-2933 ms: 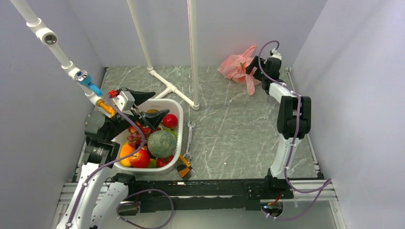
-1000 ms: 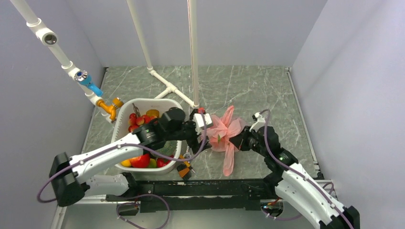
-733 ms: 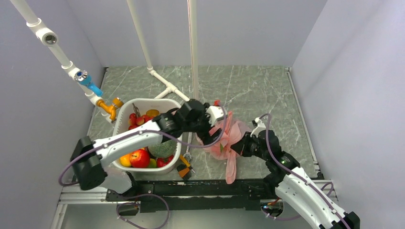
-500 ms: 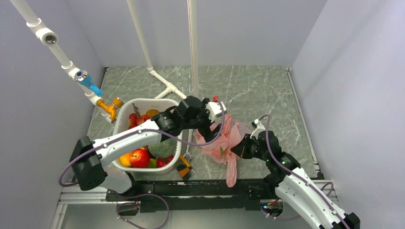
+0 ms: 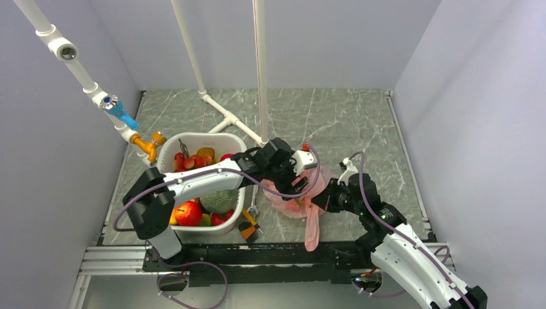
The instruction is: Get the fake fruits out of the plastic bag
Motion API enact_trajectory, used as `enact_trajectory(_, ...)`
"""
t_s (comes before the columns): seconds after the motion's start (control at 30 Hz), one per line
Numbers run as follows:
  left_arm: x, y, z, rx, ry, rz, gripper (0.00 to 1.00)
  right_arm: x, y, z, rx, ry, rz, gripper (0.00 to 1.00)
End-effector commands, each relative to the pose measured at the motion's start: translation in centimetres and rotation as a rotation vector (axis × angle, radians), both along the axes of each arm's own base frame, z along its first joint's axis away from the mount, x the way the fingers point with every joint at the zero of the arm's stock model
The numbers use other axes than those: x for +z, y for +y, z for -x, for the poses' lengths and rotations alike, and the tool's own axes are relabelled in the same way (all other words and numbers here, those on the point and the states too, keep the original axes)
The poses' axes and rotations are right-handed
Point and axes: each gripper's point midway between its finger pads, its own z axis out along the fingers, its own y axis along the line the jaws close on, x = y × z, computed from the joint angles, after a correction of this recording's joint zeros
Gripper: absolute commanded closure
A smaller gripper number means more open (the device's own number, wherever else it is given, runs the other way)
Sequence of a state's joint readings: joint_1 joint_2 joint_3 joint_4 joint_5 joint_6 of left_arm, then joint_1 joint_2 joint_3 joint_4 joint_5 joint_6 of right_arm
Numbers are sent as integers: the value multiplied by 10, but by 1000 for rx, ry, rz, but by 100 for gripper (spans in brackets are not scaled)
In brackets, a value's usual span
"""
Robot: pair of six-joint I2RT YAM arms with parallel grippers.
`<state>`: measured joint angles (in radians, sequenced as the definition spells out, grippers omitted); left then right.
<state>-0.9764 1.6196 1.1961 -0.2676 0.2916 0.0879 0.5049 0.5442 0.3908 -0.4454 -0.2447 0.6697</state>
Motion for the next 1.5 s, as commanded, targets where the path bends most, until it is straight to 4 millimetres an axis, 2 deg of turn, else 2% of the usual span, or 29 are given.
enact_trajectory(0.0,7,-13,-1,-28,0,-5,32,17,5,-4,11,-42,-28,97)
enact_trajectory(0.1,13,-11,-2,-27,-16,-4,47,14,2,-4,1,-37,-12,94)
enact_trajectory(0.13,16,-11,-1,-29,-19,5,55,14,1,-4,-1,-36,-8,91)
enact_trajectory(0.17,20,-10,1,-30,-19,16,67,14,0,-5,-5,-38,-2,88)
enact_trajectory(0.23,27,-10,1,-24,-27,33,98,16,-2,-7,-19,-43,9,79)
enact_trajectory(0.4,36,-8,-1,0,-48,57,100,29,-7,-11,-45,-81,20,46)
enact_trajectory(0.53,43,-13,7,-32,-16,85,100,53,-9,-16,-61,-132,8,24)
enact_trajectory(0.67,46,-11,5,-20,-29,88,100,79,-16,-27,-104,-190,37,11)
enact_trajectory(0.77,52,-10,5,-17,-39,98,100,84,-22,-35,-121,-198,96,9)
enact_trajectory(0.83,53,-8,4,-8,-44,96,100,85,-18,-39,-117,-186,94,7)
enact_trajectory(0.97,57,-7,3,-3,-54,103,100,88,1,-41,-52,-176,29,16)
enact_trajectory(1.13,58,-5,2,5,-66,102,100,70,-2,-43,-85,-143,43,33)
enact_trajectory(1.27,62,-4,0,16,-78,105,100,69,-6,-43,-102,-154,48,52)
enact_trajectory(1.33,61,0,-6,59,-94,97,100,65,-9,-42,-118,-149,50,66)
enact_trajectory(1.47,68,12,-25,176,-163,93,100,58,-23,-41,-191,-134,85,88)
